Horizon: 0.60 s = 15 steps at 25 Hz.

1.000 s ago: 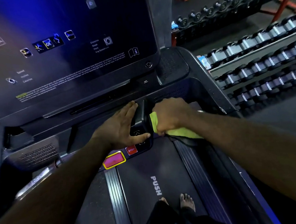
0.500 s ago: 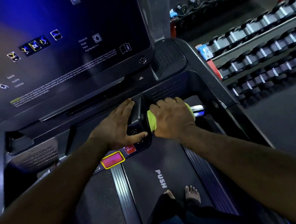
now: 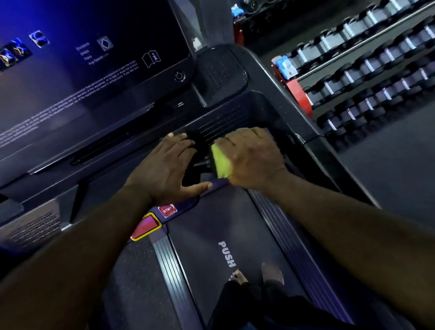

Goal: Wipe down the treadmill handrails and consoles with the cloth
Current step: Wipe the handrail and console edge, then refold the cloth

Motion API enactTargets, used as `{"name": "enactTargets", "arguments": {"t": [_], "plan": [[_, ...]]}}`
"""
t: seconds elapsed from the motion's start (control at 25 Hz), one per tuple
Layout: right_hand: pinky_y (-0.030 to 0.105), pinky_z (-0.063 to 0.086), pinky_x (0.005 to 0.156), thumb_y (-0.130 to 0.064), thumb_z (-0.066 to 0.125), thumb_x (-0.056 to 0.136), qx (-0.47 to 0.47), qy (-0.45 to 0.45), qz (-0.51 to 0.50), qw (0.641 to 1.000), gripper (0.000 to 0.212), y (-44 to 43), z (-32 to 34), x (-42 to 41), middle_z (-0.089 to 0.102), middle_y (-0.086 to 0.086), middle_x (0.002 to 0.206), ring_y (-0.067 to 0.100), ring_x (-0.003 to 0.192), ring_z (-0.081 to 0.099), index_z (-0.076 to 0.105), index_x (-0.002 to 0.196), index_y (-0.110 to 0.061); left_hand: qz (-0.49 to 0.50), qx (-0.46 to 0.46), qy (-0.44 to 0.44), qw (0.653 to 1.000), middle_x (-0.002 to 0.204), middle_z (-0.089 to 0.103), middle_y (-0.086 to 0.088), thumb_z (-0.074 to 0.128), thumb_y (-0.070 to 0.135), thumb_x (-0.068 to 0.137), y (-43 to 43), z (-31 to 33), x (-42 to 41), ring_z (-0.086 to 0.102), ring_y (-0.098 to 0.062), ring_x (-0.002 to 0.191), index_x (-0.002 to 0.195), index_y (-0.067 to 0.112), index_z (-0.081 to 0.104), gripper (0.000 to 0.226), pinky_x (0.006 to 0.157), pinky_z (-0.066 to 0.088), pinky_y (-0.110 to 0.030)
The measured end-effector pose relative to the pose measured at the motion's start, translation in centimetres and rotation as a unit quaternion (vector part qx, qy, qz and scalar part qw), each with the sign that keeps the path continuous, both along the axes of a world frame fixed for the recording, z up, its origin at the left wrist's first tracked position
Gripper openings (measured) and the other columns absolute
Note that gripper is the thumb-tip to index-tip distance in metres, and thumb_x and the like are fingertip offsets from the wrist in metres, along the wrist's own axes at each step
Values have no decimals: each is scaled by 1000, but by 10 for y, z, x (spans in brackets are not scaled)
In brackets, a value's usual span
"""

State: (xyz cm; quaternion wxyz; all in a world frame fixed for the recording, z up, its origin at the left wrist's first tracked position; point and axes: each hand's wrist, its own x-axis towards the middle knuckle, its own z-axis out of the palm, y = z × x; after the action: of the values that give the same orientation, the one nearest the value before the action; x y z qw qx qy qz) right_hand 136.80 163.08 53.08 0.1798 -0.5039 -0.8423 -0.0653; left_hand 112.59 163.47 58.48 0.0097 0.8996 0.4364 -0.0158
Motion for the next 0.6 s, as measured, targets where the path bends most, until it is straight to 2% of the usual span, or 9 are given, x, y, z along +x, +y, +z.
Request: {"name": "enactTargets", "arguments": {"t": [0.12, 0.28, 0.4, 0.52, 0.56, 0.6], "plan": [[47, 46, 87, -30, 62, 80, 30, -11, -34, 999, 44, 4, -13, 45, 67, 4, 108, 32, 100, 63, 66, 123, -19, -1, -12, 11, 1000, 142, 61, -14, 35, 89, 90, 1, -4, -6, 39, -31, 150, 131, 2, 66, 101, 126, 31, -49], [43, 50, 78, -33, 70, 72, -12, -15, -51, 999, 43, 9, -9, 47, 67, 3, 99, 30, 89, 64, 65, 113, -19, -48, -5, -14, 999, 134, 66, -17, 45, 74, 96, 11, -12, -5, 47, -35, 144, 125, -1, 68, 84, 125, 32, -48], [37, 54, 71, -46, 77, 64, -162, -64, -8, 985, 46, 22, 19, 45, 64, -3, 90, 25, 82, 64, 62, 103, -25, -63, -9, -34, 997, 128, 68, -19, 50, 68, 96, 15, -17, -6, 51, -38, 140, 122, -3, 69, 78, 125, 32, -52], [36, 49, 71, -58, 83, 53, -366, -136, -3, 921, 58, 50, 50, 39, 56, -7, 90, 23, 82, 58, 58, 99, -34, -70, -5, -47, 996, 124, 69, -21, 54, 66, 94, 16, -19, -6, 54, -40, 137, 118, -4, 70, 76, 123, 34, -53], [35, 48, 70, -58, 84, 51, -390, -148, -12, 909, 60, 52, 50, 38, 56, -7, 90, 23, 82, 58, 58, 99, -35, -74, -3, -53, 996, 123, 70, -21, 55, 64, 94, 16, -20, -6, 55, -40, 136, 117, -4, 71, 74, 122, 35, -54], [35, 47, 70, -56, 84, 52, -374, -137, -19, 917, 57, 50, 46, 38, 57, -7, 89, 24, 82, 60, 59, 100, -35, -79, 0, -59, 995, 122, 70, -21, 56, 62, 94, 17, -21, -7, 55, -41, 135, 117, -4, 71, 72, 122, 36, -54]]}}
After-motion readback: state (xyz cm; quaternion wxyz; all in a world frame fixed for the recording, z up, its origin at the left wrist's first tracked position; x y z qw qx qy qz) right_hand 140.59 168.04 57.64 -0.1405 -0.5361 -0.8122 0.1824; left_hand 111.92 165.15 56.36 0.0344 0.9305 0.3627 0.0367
